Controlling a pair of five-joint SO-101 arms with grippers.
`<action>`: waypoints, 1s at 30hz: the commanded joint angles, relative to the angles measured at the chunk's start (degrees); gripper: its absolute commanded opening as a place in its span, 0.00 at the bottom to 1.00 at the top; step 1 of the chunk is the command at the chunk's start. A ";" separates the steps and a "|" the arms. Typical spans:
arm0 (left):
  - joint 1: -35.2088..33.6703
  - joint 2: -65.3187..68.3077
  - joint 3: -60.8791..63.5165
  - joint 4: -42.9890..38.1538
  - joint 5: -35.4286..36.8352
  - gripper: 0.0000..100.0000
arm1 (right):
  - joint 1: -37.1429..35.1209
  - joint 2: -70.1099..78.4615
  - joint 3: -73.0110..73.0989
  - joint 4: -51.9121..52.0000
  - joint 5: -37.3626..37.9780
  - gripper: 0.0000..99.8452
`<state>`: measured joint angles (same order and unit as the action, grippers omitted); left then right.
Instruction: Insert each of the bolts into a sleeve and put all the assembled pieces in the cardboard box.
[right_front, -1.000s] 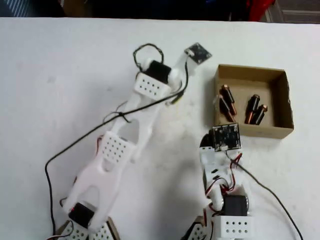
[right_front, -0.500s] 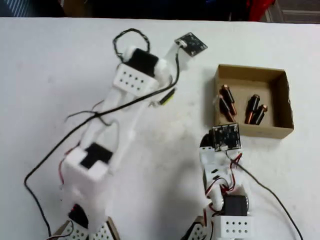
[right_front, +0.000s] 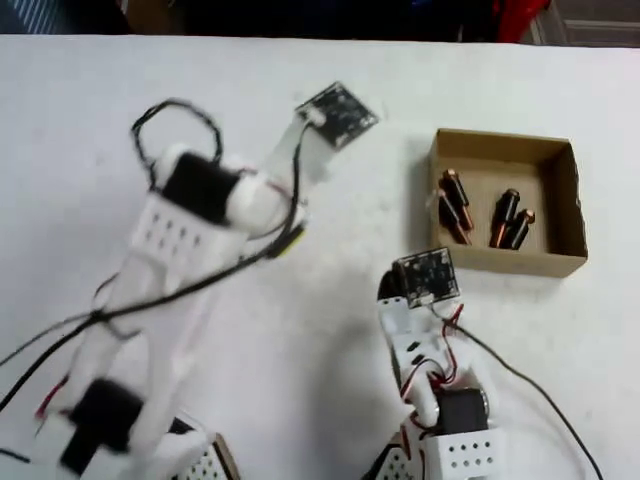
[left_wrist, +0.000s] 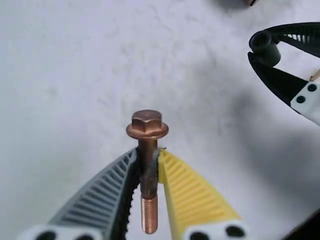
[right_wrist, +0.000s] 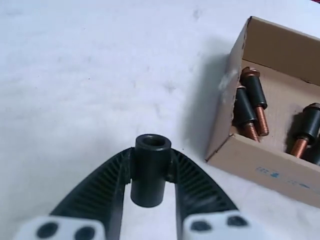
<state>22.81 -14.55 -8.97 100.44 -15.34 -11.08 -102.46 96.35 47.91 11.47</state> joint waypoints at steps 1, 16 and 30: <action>-0.84 -11.91 7.03 -3.69 0.62 0.02 | -2.51 -0.57 0.09 -1.45 0.26 0.02; -13.23 -38.29 25.49 -8.00 0.70 0.02 | -15.96 -0.57 -3.43 -1.54 -0.18 0.02; -13.93 -57.63 41.93 -19.87 0.70 0.02 | -25.27 -0.31 -6.15 -10.95 -0.18 0.02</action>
<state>9.45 -68.62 29.45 85.67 -15.25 -35.87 -102.46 93.36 40.18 11.47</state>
